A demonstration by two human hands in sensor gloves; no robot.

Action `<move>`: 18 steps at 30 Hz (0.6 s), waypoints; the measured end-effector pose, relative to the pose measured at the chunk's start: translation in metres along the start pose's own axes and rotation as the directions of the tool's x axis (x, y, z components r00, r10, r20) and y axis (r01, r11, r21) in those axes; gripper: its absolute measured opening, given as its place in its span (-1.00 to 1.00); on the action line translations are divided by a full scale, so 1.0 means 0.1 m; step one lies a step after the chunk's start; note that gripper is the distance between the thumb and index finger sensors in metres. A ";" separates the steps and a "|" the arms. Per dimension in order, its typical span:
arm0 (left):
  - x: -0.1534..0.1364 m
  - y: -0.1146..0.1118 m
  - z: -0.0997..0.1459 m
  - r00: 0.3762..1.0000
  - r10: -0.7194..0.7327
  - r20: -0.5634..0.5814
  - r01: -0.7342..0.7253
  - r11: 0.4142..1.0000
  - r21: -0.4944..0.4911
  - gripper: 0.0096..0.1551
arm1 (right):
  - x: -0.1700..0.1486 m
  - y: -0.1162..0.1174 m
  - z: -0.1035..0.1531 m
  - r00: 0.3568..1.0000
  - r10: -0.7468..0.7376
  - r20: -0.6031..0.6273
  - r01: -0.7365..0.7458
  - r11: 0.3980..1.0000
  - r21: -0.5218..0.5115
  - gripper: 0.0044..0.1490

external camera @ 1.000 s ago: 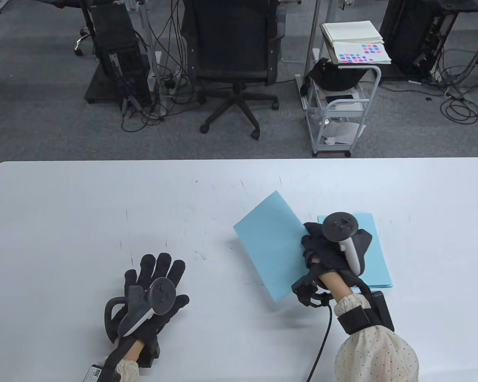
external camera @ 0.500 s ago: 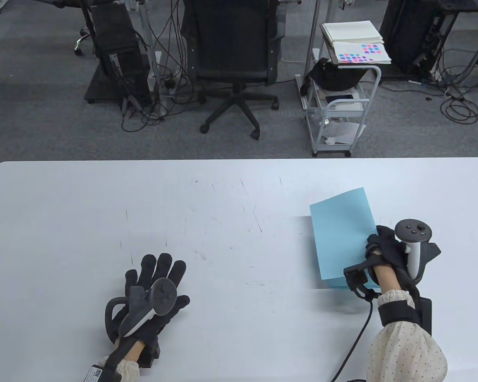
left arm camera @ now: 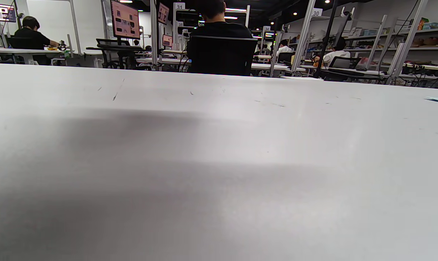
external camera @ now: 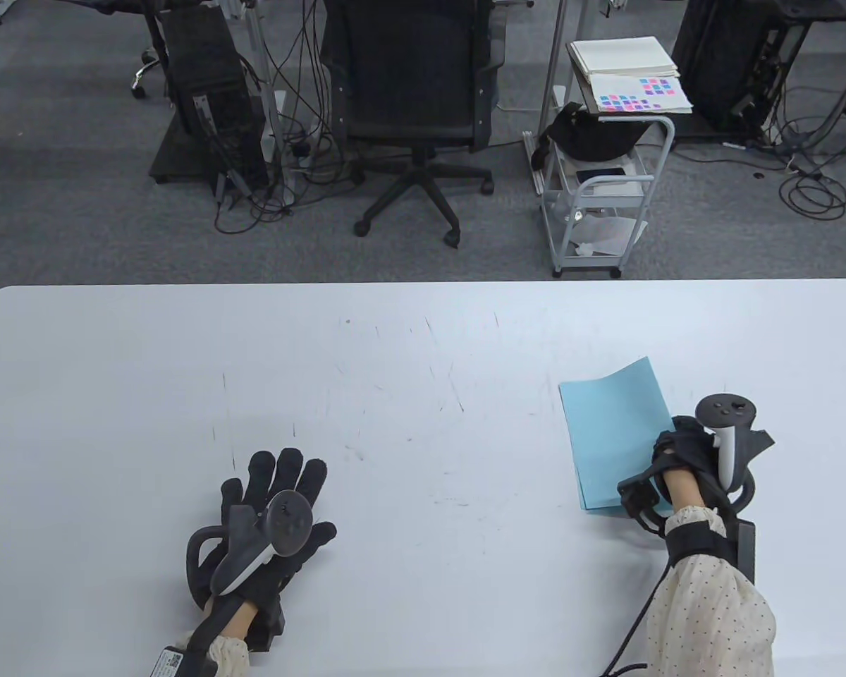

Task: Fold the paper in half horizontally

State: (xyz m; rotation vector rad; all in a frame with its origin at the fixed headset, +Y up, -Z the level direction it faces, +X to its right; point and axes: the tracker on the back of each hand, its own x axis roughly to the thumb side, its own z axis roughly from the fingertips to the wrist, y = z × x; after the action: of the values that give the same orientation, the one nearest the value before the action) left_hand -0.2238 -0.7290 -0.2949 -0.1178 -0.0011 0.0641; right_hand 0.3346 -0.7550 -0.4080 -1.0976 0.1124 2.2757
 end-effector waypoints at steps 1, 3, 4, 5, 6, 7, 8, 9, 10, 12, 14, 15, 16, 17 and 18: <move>0.00 0.00 0.00 1.000 0.000 0.001 0.000 1.000 -0.001 -0.02 | 0.00 0.01 0.00 1.000 0.016 -0.005 -0.016 1.000 -0.017 -0.34; 0.00 0.01 0.00 1.000 0.002 0.006 -0.002 1.000 -0.003 -0.02 | -0.01 0.03 0.01 0.999 0.030 -0.016 -0.030 0.999 -0.029 -0.29; -0.01 0.01 0.00 1.000 0.004 0.007 -0.004 1.000 -0.001 -0.02 | -0.01 0.04 0.01 0.999 0.035 -0.021 -0.035 0.999 -0.036 -0.27; -0.01 0.01 0.00 1.000 0.004 0.008 -0.004 1.000 -0.001 -0.02 | -0.02 0.04 0.02 0.999 0.039 -0.023 -0.040 0.998 -0.044 -0.24; -0.01 0.00 0.00 1.000 0.006 0.009 -0.006 1.000 -0.002 -0.02 | -0.01 0.06 0.02 0.998 0.054 -0.025 -0.055 0.997 -0.057 -0.21; 0.00 0.00 0.00 1.000 0.007 0.011 -0.007 1.000 -0.003 -0.02 | -0.01 0.08 0.02 0.998 0.066 -0.023 -0.067 0.996 -0.057 -0.16; 0.00 0.00 0.00 1.000 0.007 0.014 -0.007 1.000 -0.005 -0.02 | -0.01 0.09 0.02 0.996 0.089 -0.022 -0.090 0.994 -0.058 -0.13; 0.01 0.00 0.00 1.000 0.005 0.016 -0.005 1.000 -0.005 -0.02 | -0.01 0.11 0.03 0.994 0.109 -0.021 -0.111 0.992 -0.066 -0.10; 0.02 0.00 0.00 1.000 0.003 0.019 -0.003 1.000 -0.005 -0.02 | 0.00 0.13 0.03 0.992 0.125 -0.018 -0.126 0.989 -0.073 -0.07; 0.03 -0.01 0.01 1.000 0.003 0.024 -0.003 1.000 -0.006 -0.02 | 0.01 0.16 0.03 0.988 0.157 -0.014 -0.157 0.985 -0.068 -0.01; 0.04 -0.01 0.01 1.000 0.001 0.027 0.000 1.000 -0.008 -0.02 | 0.02 0.19 0.05 0.985 0.173 -0.012 -0.174 0.982 -0.070 0.03; 0.05 -0.01 0.01 1.000 -0.002 0.029 0.002 1.000 -0.009 -0.02 | 0.03 0.20 0.05 0.983 0.183 -0.010 -0.183 0.981 -0.067 0.04; 0.05 -0.01 0.01 1.000 -0.002 0.030 0.003 1.000 -0.009 -0.02 | 0.03 0.21 0.06 0.982 0.188 -0.008 -0.188 0.980 -0.061 0.05; 0.05 -0.01 0.01 1.000 -0.001 0.031 0.002 1.000 -0.009 -0.02 | 0.04 0.22 0.07 0.982 0.191 0.001 -0.191 0.981 -0.045 0.07; 0.05 -0.02 0.01 0.999 0.000 0.032 0.000 1.000 -0.010 -0.02 | 0.05 0.22 0.08 0.982 0.190 0.004 -0.190 0.981 -0.041 0.09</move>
State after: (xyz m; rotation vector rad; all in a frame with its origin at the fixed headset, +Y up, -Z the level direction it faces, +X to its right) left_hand -0.2185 -0.7301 -0.2938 -0.1271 -0.0333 0.0662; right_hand 0.3146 -0.7682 -0.4106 -1.1419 0.1756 2.4610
